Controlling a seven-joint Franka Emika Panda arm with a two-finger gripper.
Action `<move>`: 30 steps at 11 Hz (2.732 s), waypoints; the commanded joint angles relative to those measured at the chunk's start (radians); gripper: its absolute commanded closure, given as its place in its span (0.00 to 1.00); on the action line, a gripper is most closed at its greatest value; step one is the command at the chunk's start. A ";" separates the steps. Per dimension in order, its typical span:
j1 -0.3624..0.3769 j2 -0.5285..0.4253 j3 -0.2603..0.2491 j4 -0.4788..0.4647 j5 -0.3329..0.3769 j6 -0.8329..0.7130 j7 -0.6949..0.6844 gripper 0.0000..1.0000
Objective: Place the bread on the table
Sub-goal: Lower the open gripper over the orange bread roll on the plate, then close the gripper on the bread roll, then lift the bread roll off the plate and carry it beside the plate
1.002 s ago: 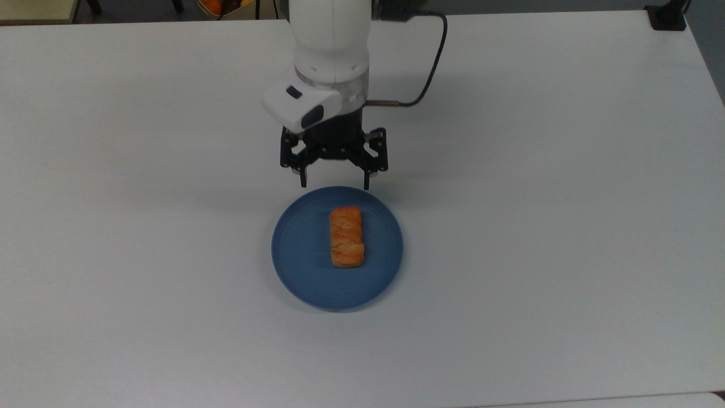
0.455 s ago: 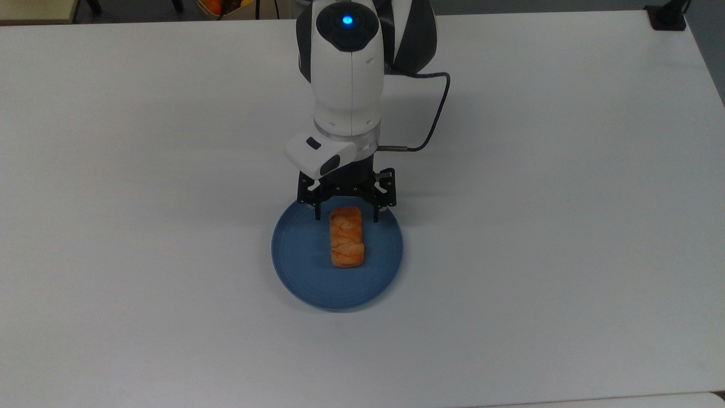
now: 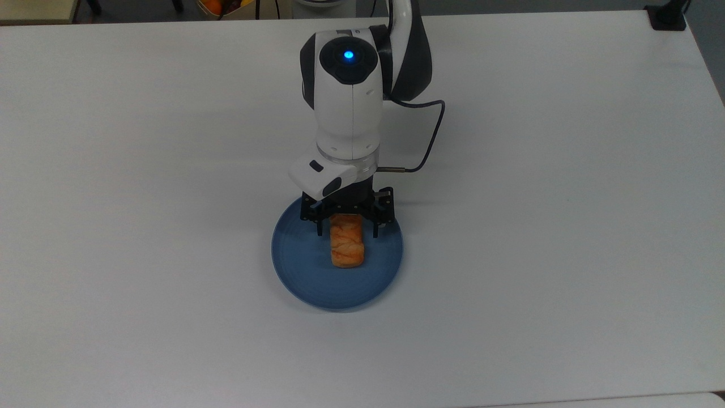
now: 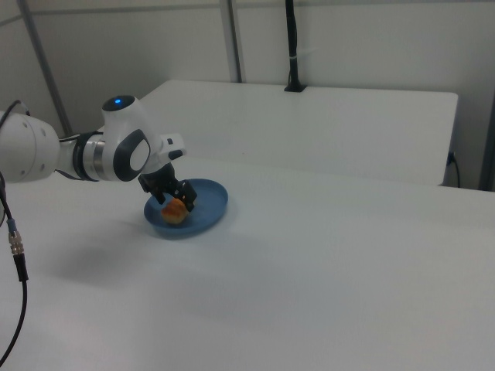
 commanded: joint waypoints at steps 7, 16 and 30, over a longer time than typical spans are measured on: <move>0.007 0.026 -0.007 0.017 -0.019 0.038 0.022 0.76; -0.004 -0.132 -0.016 0.008 -0.050 -0.113 0.006 0.88; -0.367 -0.201 -0.065 0.062 0.021 -0.199 -0.500 0.87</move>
